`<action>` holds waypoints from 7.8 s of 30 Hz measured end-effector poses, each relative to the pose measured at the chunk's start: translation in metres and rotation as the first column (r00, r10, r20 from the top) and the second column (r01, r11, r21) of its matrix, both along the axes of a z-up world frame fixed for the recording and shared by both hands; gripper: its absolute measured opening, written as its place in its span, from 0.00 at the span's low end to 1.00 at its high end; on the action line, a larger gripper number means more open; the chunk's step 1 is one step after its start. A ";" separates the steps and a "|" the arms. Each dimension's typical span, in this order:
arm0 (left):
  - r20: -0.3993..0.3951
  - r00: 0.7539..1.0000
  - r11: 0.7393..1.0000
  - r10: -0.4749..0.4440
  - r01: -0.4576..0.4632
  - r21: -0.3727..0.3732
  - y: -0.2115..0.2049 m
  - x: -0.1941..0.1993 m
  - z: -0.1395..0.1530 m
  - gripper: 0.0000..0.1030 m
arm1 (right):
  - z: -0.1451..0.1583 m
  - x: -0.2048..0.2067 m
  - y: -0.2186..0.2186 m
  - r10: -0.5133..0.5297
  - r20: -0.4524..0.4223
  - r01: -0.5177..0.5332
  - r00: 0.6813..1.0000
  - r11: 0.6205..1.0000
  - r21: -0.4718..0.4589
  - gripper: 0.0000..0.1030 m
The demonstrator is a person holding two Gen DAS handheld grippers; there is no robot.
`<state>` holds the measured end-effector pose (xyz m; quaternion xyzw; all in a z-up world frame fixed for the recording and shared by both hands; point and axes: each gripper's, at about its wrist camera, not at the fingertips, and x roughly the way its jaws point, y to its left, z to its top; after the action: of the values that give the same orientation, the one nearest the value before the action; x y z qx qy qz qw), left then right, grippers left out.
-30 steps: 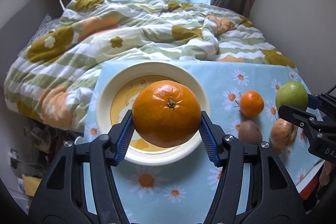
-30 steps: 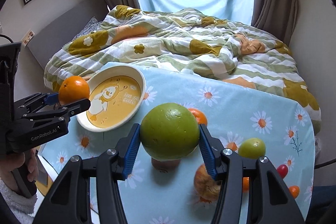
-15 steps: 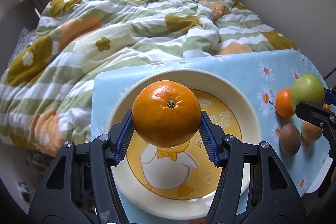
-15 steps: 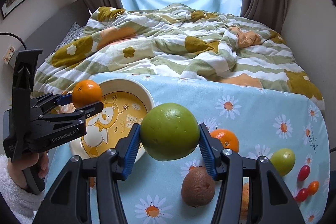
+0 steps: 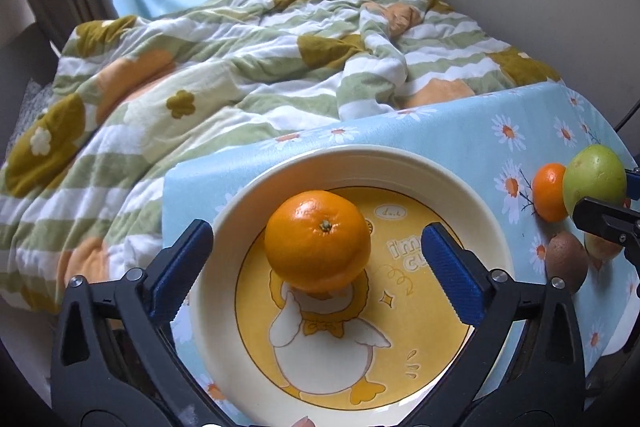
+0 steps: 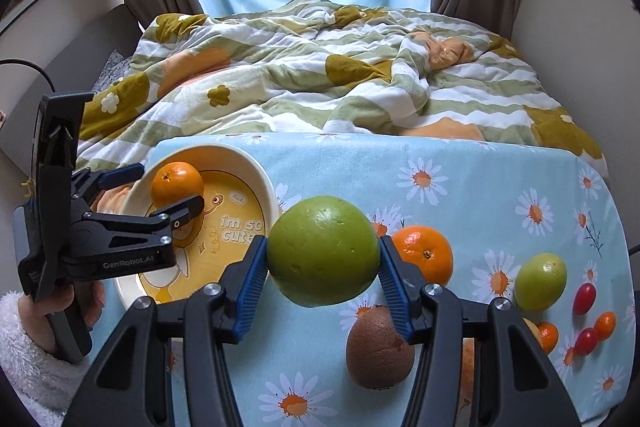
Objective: Organize fruits
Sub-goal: 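Carry the orange into the duck bowl and open the left tool, then lower the green fruit into the duck bowl and open the right tool, then withdraw both tools from the bowl toward the remaining fruit, then grasp the large pale apple with the left tool while the right tool grasps a red tomato, then place the pale apple into the duck bowl and open the left tool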
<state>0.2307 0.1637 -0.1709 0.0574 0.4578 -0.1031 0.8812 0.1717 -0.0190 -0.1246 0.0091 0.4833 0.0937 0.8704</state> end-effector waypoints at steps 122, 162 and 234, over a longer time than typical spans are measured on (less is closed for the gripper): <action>-0.141 0.986 0.995 -0.093 0.097 0.021 -0.308 -0.102 -0.026 0.80 | -0.069 -0.095 -0.274 0.029 -0.116 -0.034 0.993 0.998 -0.043 0.75; -0.116 0.993 1.000 -0.017 0.014 -0.023 -0.286 -0.138 0.013 0.79 | -0.035 -0.077 -0.266 0.015 -0.050 -0.018 0.999 0.999 -0.046 0.27; 0.013 0.992 0.992 0.125 -0.126 0.014 0.045 -0.043 0.017 1.00 | 0.006 -0.018 0.030 0.108 -0.020 -0.107 0.994 0.994 0.034 0.27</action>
<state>0.1877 0.2084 -0.1543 0.0356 0.4557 -0.0439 0.8883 0.1540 0.0106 -0.1185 -0.0017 0.4909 0.1482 0.8585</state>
